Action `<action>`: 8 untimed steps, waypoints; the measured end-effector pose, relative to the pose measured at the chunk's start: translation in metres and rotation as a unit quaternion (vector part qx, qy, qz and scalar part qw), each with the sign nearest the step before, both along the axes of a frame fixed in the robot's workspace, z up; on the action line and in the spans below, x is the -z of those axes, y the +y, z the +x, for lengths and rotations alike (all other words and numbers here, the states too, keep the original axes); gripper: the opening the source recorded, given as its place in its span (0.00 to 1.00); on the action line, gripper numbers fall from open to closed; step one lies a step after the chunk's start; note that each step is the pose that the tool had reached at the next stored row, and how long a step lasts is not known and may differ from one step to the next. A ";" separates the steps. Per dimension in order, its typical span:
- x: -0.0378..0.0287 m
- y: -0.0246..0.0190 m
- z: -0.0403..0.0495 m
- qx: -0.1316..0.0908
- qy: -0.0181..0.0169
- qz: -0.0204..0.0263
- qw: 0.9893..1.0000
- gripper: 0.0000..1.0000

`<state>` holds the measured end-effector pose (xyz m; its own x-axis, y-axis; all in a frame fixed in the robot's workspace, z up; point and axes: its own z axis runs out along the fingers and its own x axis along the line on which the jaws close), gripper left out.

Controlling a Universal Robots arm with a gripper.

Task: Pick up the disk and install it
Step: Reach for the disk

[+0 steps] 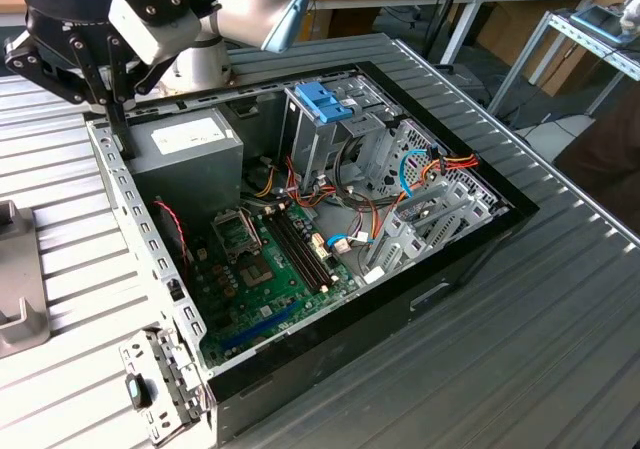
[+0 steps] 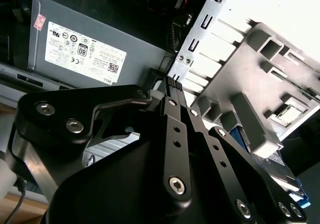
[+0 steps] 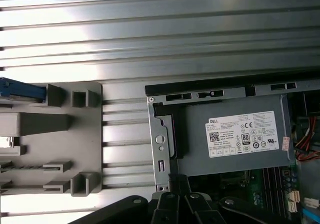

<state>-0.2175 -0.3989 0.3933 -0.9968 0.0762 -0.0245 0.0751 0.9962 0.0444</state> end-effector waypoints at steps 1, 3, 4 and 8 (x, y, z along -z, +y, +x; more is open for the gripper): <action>0.0000 0.0000 -0.0009 0.000 0.000 0.000 1.000 0.10; 0.0000 0.0000 -0.0029 0.000 0.000 0.000 1.000 0.10; 0.0000 0.0000 -0.0035 0.000 0.000 0.000 1.000 0.10; 0.0000 0.0000 -0.0061 0.000 0.000 0.000 1.000 0.10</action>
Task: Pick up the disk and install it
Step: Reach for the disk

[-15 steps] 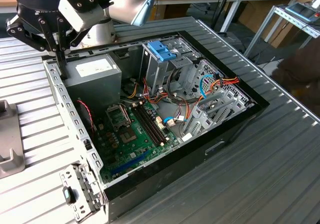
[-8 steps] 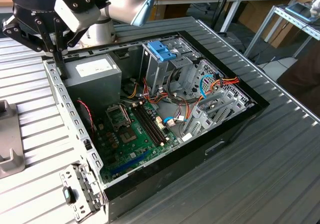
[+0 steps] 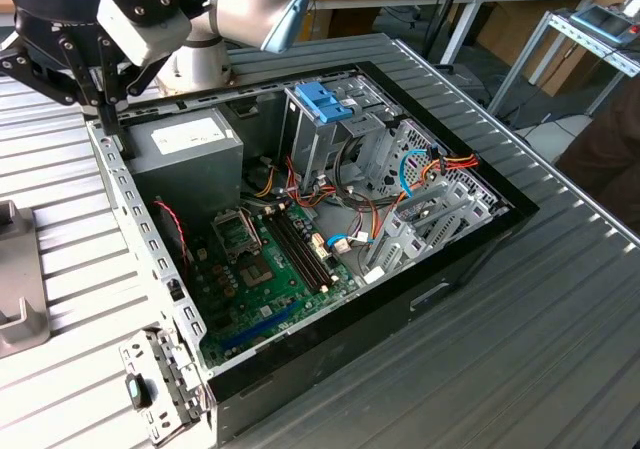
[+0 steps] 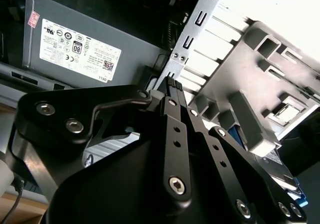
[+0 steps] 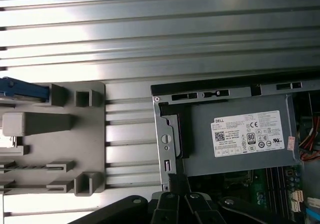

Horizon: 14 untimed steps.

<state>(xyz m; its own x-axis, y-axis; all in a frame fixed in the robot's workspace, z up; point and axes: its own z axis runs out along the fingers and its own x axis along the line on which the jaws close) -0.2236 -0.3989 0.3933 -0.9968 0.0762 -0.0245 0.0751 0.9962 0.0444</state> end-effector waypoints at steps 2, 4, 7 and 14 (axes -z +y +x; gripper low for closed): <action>0.0000 0.0000 -0.0011 0.000 0.000 0.000 1.000 0.10; 0.0000 0.0000 -0.0028 0.000 0.000 0.000 1.000 0.10; 0.0000 0.0000 -0.0052 0.000 0.000 0.000 1.000 0.10; 0.0000 0.0000 -0.0088 0.000 0.000 0.000 1.000 0.10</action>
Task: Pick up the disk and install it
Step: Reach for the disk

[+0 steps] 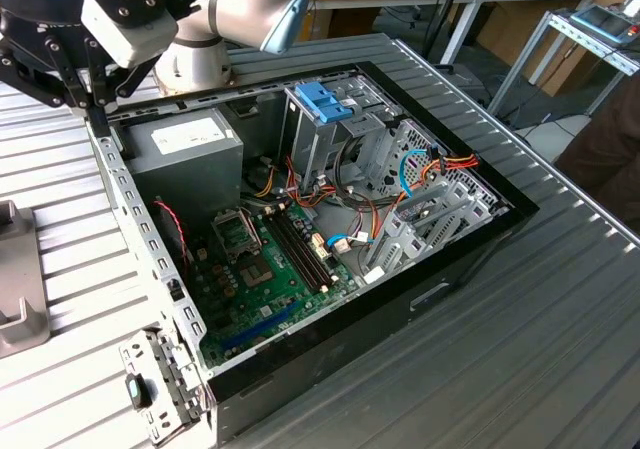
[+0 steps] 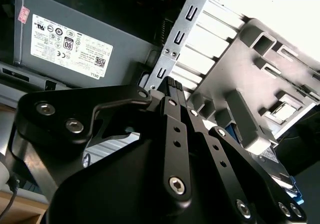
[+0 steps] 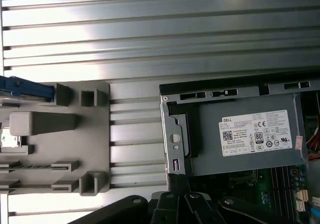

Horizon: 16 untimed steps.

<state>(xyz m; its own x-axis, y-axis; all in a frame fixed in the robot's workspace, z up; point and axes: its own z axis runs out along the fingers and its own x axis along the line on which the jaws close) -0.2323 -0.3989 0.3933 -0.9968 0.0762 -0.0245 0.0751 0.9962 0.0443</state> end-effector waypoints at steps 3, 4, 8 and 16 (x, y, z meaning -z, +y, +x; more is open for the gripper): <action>0.0000 0.0000 -0.0021 0.000 0.000 0.000 1.000 0.10; 0.0000 0.0000 -0.0027 0.000 0.000 0.000 1.000 0.10; 0.0000 0.0000 -0.0046 0.000 0.000 0.000 1.000 0.10; 0.0000 0.0000 -0.0076 0.000 0.000 0.000 1.000 0.10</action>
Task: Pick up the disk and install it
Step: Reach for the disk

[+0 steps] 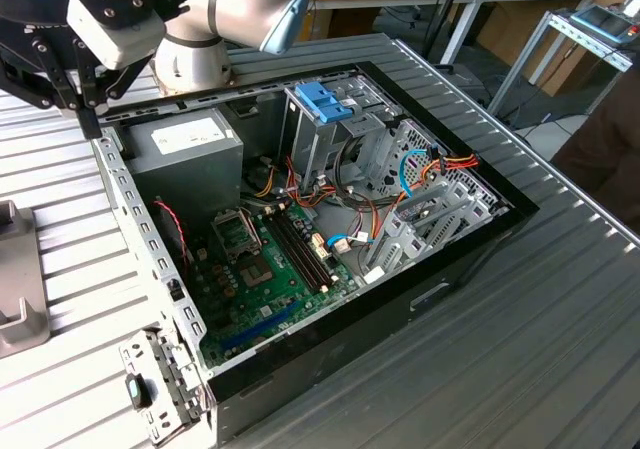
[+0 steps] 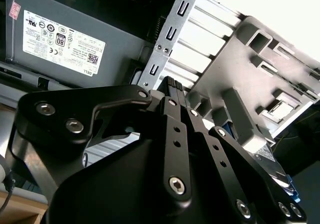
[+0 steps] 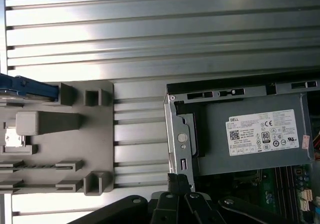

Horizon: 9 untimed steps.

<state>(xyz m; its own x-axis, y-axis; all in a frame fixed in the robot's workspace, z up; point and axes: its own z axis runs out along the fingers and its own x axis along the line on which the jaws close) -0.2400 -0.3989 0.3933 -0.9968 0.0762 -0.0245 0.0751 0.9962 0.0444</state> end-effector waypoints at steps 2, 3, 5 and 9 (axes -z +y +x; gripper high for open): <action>0.0000 0.0000 -0.0009 0.000 0.000 0.000 1.000 0.10; 0.0000 0.0000 -0.0016 0.000 0.000 0.000 1.000 0.10; 0.0000 0.0000 -0.0030 0.000 0.000 0.000 1.000 0.10; 0.0000 0.0000 -0.0058 0.000 0.000 0.000 1.000 0.10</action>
<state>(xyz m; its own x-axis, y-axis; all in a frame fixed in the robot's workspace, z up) -0.2458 -0.3990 0.3933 -0.9968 0.0762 -0.0245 0.0751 0.9962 0.0444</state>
